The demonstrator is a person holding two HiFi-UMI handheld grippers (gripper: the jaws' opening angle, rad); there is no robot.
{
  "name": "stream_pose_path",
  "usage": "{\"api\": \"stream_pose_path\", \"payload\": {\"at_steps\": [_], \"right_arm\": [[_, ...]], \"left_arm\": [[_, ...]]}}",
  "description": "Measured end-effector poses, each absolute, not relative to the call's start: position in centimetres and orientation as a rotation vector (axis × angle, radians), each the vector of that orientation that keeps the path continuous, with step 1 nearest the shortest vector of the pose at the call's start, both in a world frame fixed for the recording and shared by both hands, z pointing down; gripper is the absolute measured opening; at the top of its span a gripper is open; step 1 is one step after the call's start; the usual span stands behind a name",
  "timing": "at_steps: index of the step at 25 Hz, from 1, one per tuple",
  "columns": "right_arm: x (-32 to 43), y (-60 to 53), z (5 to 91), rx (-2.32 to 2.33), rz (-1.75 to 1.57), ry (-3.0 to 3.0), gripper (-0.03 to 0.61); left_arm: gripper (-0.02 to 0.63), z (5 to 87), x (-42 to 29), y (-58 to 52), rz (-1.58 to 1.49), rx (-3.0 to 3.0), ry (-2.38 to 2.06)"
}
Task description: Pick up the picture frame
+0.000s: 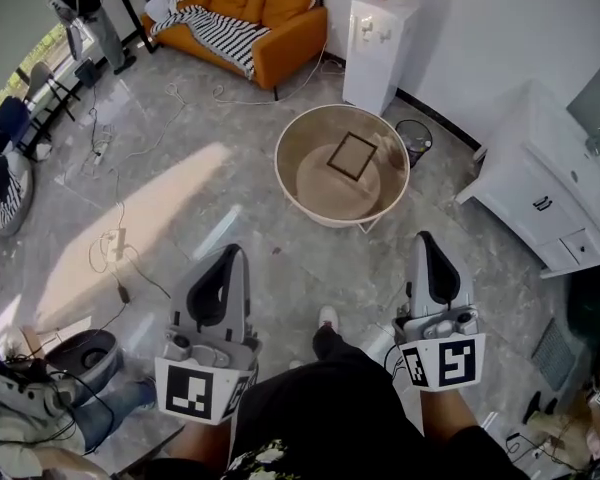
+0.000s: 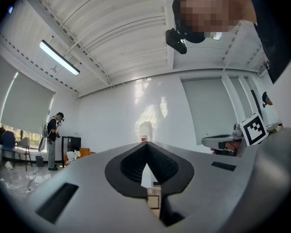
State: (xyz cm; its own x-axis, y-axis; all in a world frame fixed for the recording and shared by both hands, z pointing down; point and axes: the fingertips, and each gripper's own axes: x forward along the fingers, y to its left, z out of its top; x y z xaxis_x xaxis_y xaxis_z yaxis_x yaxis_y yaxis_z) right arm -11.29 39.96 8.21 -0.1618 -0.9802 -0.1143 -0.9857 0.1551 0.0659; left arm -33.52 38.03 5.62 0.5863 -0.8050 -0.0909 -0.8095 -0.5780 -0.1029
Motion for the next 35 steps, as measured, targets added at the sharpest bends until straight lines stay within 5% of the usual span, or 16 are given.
{"api": "stream_pose_path", "payload": {"at_steps": [35], "right_arm": [[-2.9,32.8,11.1,-2.048,0.197,2.383,-0.005]], "left_arm": [[0.006,8.3,-24.8,29.5,0.081,-2.716,1.374]]}}
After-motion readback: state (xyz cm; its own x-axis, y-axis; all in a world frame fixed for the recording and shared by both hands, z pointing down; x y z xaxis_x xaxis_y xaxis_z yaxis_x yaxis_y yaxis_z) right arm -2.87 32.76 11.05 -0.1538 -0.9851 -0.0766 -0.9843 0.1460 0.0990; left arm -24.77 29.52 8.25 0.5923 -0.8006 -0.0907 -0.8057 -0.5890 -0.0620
